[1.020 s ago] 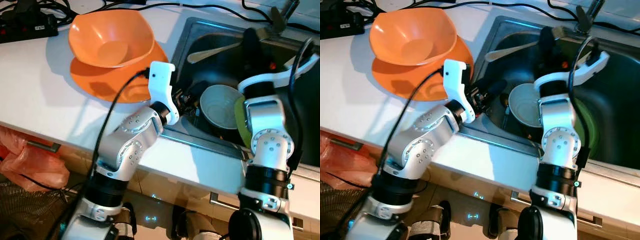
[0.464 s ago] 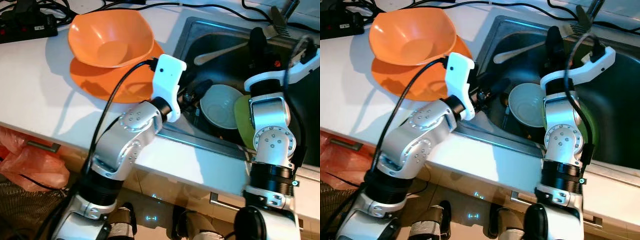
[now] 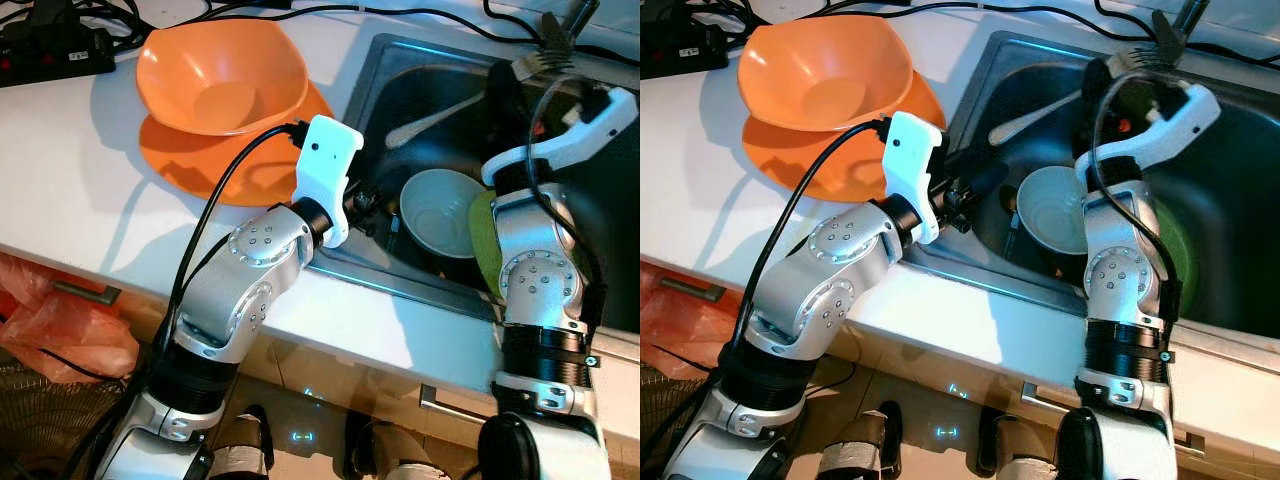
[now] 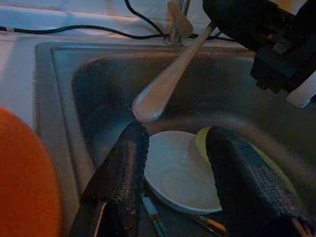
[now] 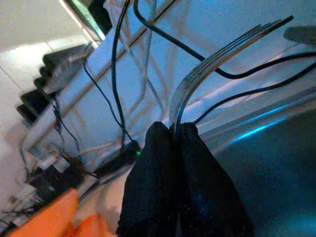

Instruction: Kitchen organization

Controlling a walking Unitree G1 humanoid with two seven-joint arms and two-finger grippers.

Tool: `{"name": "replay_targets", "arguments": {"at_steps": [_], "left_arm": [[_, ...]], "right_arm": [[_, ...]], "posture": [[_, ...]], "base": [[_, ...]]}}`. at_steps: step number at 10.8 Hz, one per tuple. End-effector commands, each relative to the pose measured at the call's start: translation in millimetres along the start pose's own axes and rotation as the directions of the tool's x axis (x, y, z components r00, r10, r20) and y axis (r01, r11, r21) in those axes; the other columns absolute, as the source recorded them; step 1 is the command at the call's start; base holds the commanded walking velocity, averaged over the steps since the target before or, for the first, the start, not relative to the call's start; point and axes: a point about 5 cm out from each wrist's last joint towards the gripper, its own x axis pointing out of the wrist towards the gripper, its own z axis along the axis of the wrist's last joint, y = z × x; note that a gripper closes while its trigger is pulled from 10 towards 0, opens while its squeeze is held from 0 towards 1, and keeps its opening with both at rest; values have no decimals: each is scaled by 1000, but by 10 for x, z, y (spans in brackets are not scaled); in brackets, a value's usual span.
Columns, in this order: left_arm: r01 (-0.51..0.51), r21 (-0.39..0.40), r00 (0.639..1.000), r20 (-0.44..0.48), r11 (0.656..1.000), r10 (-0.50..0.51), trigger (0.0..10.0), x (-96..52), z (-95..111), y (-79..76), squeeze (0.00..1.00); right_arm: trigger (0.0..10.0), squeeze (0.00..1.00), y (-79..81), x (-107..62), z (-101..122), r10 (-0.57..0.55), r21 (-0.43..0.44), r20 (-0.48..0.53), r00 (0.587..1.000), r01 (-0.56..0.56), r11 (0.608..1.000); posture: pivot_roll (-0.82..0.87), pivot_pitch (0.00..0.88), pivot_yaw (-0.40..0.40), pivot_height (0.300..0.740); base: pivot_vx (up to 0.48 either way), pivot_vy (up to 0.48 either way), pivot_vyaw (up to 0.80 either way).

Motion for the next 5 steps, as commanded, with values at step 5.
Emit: {"name": "replay_targets", "arguments": {"at_steps": [5], "left_arm": [[4, 46, 999, -45, 999, -2, 10000, -93, -72, 50, 0]], "right_arm": [[10000, 0, -83, -23, 74, 35, -396, -47, 998, -51, 917]], "posture": [[128, 244, -21, 740]], "base": [[0, 0, 0]]}}
